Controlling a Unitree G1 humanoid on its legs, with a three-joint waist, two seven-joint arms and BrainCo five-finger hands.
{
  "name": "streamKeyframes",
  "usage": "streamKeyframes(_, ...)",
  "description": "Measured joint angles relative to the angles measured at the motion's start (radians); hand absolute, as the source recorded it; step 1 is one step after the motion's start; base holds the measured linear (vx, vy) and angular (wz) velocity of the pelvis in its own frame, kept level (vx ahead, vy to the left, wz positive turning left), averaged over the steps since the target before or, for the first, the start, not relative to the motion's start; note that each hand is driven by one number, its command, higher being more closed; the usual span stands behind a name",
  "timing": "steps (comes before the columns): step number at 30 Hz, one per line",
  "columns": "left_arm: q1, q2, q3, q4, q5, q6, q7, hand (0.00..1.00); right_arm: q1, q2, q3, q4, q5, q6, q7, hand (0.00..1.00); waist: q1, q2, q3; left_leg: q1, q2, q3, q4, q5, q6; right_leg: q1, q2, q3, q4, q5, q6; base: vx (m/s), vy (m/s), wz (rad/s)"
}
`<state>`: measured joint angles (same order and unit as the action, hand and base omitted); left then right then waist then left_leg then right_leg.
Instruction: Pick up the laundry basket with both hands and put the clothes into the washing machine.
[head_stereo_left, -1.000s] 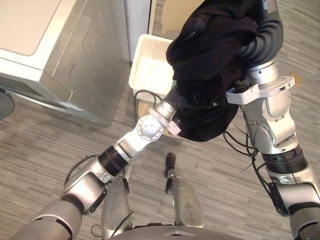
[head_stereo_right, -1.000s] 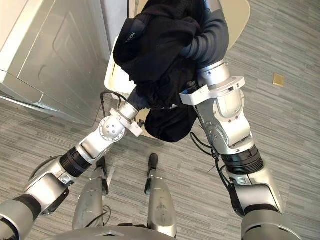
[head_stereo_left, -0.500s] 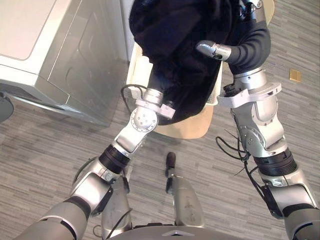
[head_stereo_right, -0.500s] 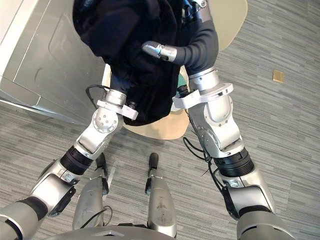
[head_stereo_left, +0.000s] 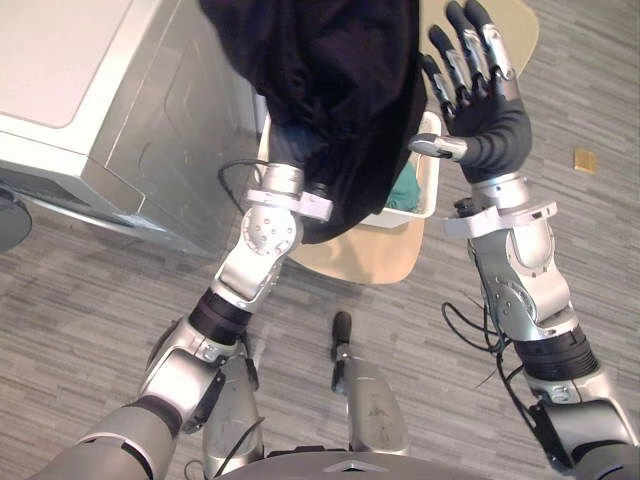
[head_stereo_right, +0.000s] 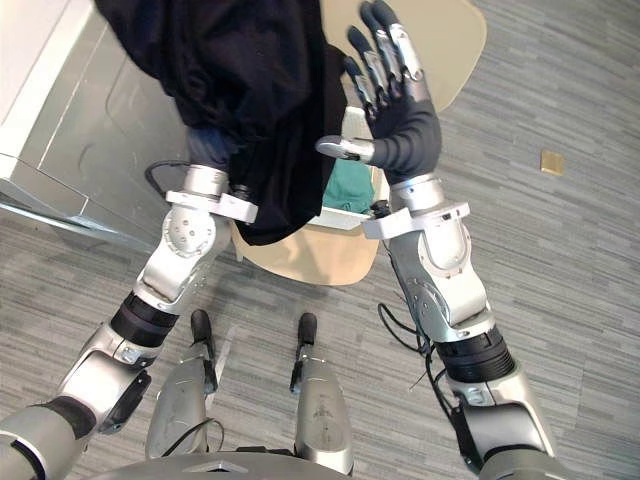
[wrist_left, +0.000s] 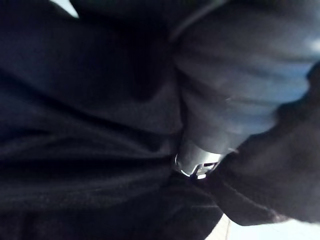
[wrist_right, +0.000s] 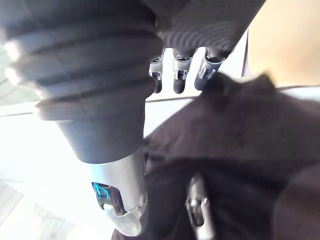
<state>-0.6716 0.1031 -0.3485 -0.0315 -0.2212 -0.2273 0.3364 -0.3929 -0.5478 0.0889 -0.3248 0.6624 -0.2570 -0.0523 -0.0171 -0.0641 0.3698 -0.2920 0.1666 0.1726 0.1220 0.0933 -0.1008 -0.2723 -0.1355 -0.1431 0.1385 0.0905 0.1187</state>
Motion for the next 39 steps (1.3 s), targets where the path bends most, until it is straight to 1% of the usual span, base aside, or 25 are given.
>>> streamKeyframes(4,0.091,0.0,0.047,-0.035,-0.025,0.0,-0.013,1.0,0.078,0.056,-0.023,0.0,-0.003,0.006,0.0,0.0,0.002,0.0,-0.069,0.04,0.001,0.018,0.0,-0.014,-0.004,0.012,-0.002,0.021,0.028,-0.027,0.001,0.06,-0.028,-0.12)
streamKeyframes(6,0.147,-0.004,0.068,-0.038,-0.052,0.0,-0.023,1.0,0.126,0.121,-0.026,0.0,-0.034,0.022,0.001,0.0,-0.004,0.002,-0.093,0.097,0.001,0.019,-0.001,-0.031,-0.01,0.064,-0.002,0.023,0.036,-0.048,0.002,0.06,-0.01,-0.04)
streamKeyframes(9,0.174,-0.005,0.076,-0.038,-0.061,0.0,-0.043,1.0,0.189,0.201,-0.026,0.0,-0.04,0.027,0.008,0.0,-0.004,0.002,-0.151,0.126,0.001,0.018,-0.002,-0.037,-0.011,0.079,-0.004,0.023,0.064,-0.073,0.001,0.05,-0.011,0.02)
streamKeyframes(11,0.183,-0.005,0.087,-0.039,-0.061,0.0,-0.045,1.0,0.205,0.248,-0.026,0.003,-0.041,0.039,0.008,0.0,-0.006,0.002,-0.154,0.161,0.001,0.016,-0.003,-0.042,-0.015,0.11,-0.005,0.022,0.075,-0.087,0.0,0.02,-0.011,0.03)
streamKeyframes(13,0.24,-0.01,0.127,-0.068,-0.061,0.002,-0.053,1.0,0.234,0.314,-0.031,0.043,-0.088,0.045,-0.004,0.0,-0.009,0.005,-0.184,0.199,0.001,0.011,-0.003,-0.052,-0.02,0.14,-0.006,0.02,0.101,-0.115,-0.001,0.01,-0.012,0.06)
streamKeyframes(15,0.321,-0.029,0.172,-0.146,-0.06,0.002,-0.059,1.0,0.268,0.357,-0.037,0.074,-0.19,0.061,-0.04,0.0,-0.009,0.011,-0.199,0.214,0.001,-0.008,0.0,-0.057,-0.024,0.156,-0.007,0.014,0.125,-0.138,-0.006,0.01,-0.03,0.19)
streamKeyframes(16,0.377,-0.045,0.205,-0.201,-0.06,0.001,-0.058,1.0,0.282,0.378,-0.036,0.101,-0.256,0.076,-0.067,0.0,-0.007,0.015,-0.201,0.22,0.003,-0.026,0.001,-0.057,-0.026,0.167,-0.007,-0.006,0.139,-0.152,-0.011,-0.01,-0.044,0.34)
streamKeyframes(18,0.431,-0.058,0.246,-0.243,-0.059,0.001,-0.057,1.0,0.295,0.392,-0.036,0.131,-0.318,0.093,-0.099,0.0,0.003,0.026,-0.208,0.202,0.005,-0.073,0.012,-0.047,-0.034,0.172,-0.007,-0.042,0.166,-0.17,-0.02,-0.04,-0.06,0.62)
streamKeyframes(21,0.482,-0.079,0.29,-0.279,-0.056,0.001,-0.046,1.0,0.3,0.392,-0.039,0.14,-0.326,0.097,-0.113,0.0,0.015,0.041,-0.214,0.132,0.004,-0.178,0.001,0.005,-0.042,0.148,-0.017,-0.155,0.238,-0.227,-0.051,-0.09,-0.105,1.11)
streamKeyframes(22,0.511,-0.088,0.304,-0.297,-0.053,0.001,-0.037,1.0,0.301,0.393,-0.042,0.139,-0.353,0.1,-0.123,0.0,0.02,0.048,-0.219,0.102,0.01,-0.192,-0.033,0.006,-0.009,0.132,-0.015,-0.195,0.278,-0.254,-0.074,-0.2,-0.176,1.2)
streamKeyframes(23,0.528,-0.091,0.306,-0.309,-0.051,0.001,-0.036,1.0,0.304,0.393,-0.046,0.136,-0.361,0.102,-0.128,0.0,0.019,0.05,-0.22,0.104,0.025,-0.164,-0.056,-0.003,0.018,0.132,-0.012,-0.214,0.274,-0.258,-0.078,-0.14,-0.135,1.34)
streamKeyframes(24,0.546,-0.095,0.305,-0.313,-0.05,0.001,-0.036,1.0,0.307,0.399,-0.074,0.133,-0.395,0.108,-0.135,0.0,0.023,0.04,-0.22,0.068,0.061,-0.039,-0.012,-0.063,0.092,0.146,-0.028,-0.268,0.237,-0.248,-0.098,-0.17,-0.101,1.14)
streamKeyframes(25,0.554,-0.095,0.305,-0.313,-0.049,0.001,-0.036,1.0,0.305,0.401,-0.093,0.13,-0.406,0.108,-0.136,0.0,0.03,0.041,-0.219,0.034,0.088,0.023,0.061,-0.088,0.11,0.148,-0.036,-0.298,0.228,-0.243,-0.107,-0.11,-0.046,1.12)
streamKeyframes(26,0.57,-0.104,0.302,-0.314,-0.049,0.001,-0.037,1.0,0.305,0.406,-0.12,0.115,-0.437,0.11,-0.149,0.0,0.047,0.043,-0.22,-0.002,0.136,0.128,0.242,-0.118,0.115,0.153,-0.05,-0.34,0.219,-0.231,-0.118,-0.12,-0.049,0.78)
streamKeyframes(27,0.593,-0.105,0.295,-0.313,-0.049,0.0,-0.038,1.0,0.313,0.421,-0.134,0.078,-0.464,0.112,-0.16,0.0,0.045,0.046,-0.222,0.003,0.177,0.217,0.415,-0.17,0.131,0.176,-0.05,-0.373,0.191,-0.206,-0.108,-0.06,-0.049,0.67)
streamKeyframes(28,0.604,-0.105,0.288,-0.313,-0.049,0.0,-0.04,1.0,0.32,0.429,-0.138,0.055,-0.476,0.111,-0.168,0.0,0.041,0.047,-0.223,0.021,0.195,0.253,0.472,-0.196,0.139,0.192,-0.051,-0.391,0.175,-0.198,-0.107,-0.05,-0.019,0.77)
streamKeyframes(29,0.628,-0.105,0.264,-0.312,-0.049,0.0,-0.046,1.0,0.343,0.44,-0.152,0.0,-0.506,0.103,-0.178,0.0,0.033,0.053,-0.228,0.074,0.225,0.325,0.546,-0.258,0.142,0.223,-0.051,-0.429,0.138,-0.175,-0.102,-0.04,0.046,0.9)
streamKeyframes(30,0.652,-0.107,0.238,-0.311,-0.048,0.0,-0.061,1.0,0.357,0.444,-0.151,-0.038,-0.514,0.09,-0.178,0.0,0.015,0.062,-0.242,0.128,0.25,0.37,0.559,-0.3,0.133,0.239,-0.052,-0.472,0.106,-0.155,-0.093,-0.04,0.079,0.99)
streamKeyframes(32,0.666,-0.114,0.205,-0.305,-0.047,0.001,-0.08,1.0,0.362,0.445,-0.153,-0.069,-0.517,0.068,-0.179,0.0,-0.008,0.084,-0.264,0.178,0.288,0.429,0.513,-0.316,0.112,0.237,-0.058,-0.539,0.078,-0.12,-0.067,-0.03,0.181,1.11)
streamKeyframes(33,0.663,-0.116,0.19,-0.3,-0.047,0.001,-0.085,1.0,0.362,0.449,-0.154,-0.071,-0.525,0.061,-0.179,0.0,-0.013,0.089,-0.267,0.188,0.28,0.455,0.444,-0.328,0.039,0.235,-0.069,-0.572,0.074,-0.1,-0.051,-0.03,0.331,1.43)
streamKeyframes(34,0.662,-0.115,0.179,-0.292,-0.047,0.002,-0.093,1.0,0.365,0.468,-0.158,-0.071,-0.539,0.061,-0.178,0.0,-0.018,0.083,-0.27,0.165,0.251,0.486,0.415,-0.348,0.013,0.235,-0.086,-0.606,0.05,-0.069,-0.044,-0.03,0.324,1.24)
streamKeyframes(35,0.661,-0.109,0.176,-0.283,-0.048,0.002,-0.099,1.0,0.368,0.487,-0.16,-0.071,-0.545,0.062,-0.176,0.0,-0.019,0.073,-0.272,0.146,0.23,0.476,0.415,-0.349,0.015,0.234,-0.096,-0.617,0.038,-0.055,-0.042,-0.04,0.345,1.33)
streamKeyframes(36,0.662,-0.102,0.173,-0.254,-0.048,0.002,-0.1,1.0,0.372,0.514,-0.158,-0.071,-0.549,0.062,-0.175,0.0,-0.01,0.064,-0.277,0.11,0.192,0.441,0.419,-0.358,0.033,0.24,-0.12,-0.619,0.017,-0.034,-0.041,-0.03,0.38,1.32)
streamKeyframes(38,0.663,-0.101,0.174,-0.209,-0.048,0.002,-0.1,1.0,0.378,0.536,-0.159,-0.071,-0.551,0.061,-0.172,0.0,-0.002,0.064,-0.278,0.071,0.118,0.381,0.421,-0.38,0.073,0.259,-0.175,-0.604,0.03,-0.028,-0.043,-0.01,0.508,1.42)
streamKeyframes(39,0.663,-0.102,0.164,-0.178,-0.048,0.002,-0.1,1.0,0.387,0.54,-0.163,-0.072,-0.551,0.062,-0.17,0.0,-0.002,0.065,-0.276,0.064,0.054,0.342,0.41,-0.391,0.102,0.262,-0.232,-0.562,0.098,-0.026,-0.047,0.03,0.437,1.12)
